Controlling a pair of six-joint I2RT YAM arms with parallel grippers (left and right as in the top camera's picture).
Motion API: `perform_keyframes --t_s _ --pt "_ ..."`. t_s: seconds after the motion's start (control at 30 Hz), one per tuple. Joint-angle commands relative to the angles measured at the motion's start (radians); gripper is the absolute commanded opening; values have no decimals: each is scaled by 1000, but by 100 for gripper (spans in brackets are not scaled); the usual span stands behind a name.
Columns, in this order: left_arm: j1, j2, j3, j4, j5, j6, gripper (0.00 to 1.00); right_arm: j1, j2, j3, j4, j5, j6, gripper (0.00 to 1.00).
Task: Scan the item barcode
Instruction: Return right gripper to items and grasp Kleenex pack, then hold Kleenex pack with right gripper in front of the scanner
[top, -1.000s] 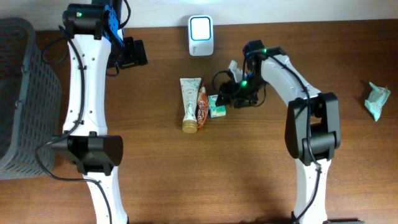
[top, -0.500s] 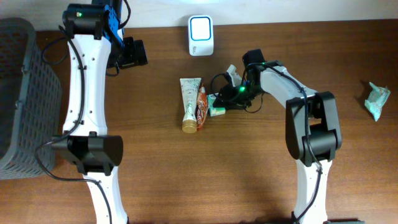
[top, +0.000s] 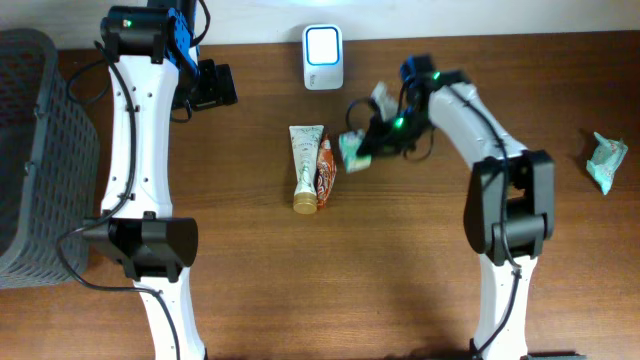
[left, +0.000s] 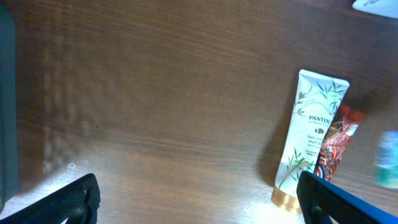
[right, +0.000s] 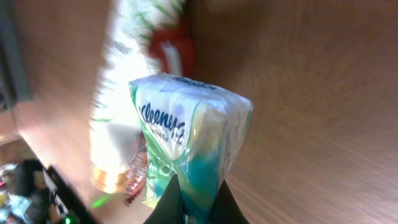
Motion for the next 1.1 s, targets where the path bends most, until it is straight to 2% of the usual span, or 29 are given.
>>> perform_keyframes --t_s 0.0,0.13,0.23,0.3,0.37,0.43,0.57,0.7,0.9,1.07 --pt "0 -12 9 -1 -8 1 99 -9 -41 152 -105 18 -150 4" --pt "0 -12 9 -1 -8 1 99 6 -41 184 -67 143 -127 4" --pt "0 -12 9 -1 -8 1 99 42 -41 206 48 412 -51 4" --pt "0 -12 9 -1 -8 1 99 74 -41 220 124 586 -51 4" --pt "0 -12 9 -1 -8 1 99 128 -41 220 274 852 -93 4" --pt "0 -12 9 -1 -8 1 99 171 -35 219 408 976 -199 4" --pt "0 -12 9 -1 -8 1 99 225 0 219 651 994 -426 4" --pt "0 -12 9 -1 -8 1 99 233 56 219 743 993 -436 4" --pt "0 -12 9 -1 -8 1 99 236 116 219 752 915 -432 4" --pt "0 -12 9 -1 -8 1 99 235 123 219 774 914 -491 4"
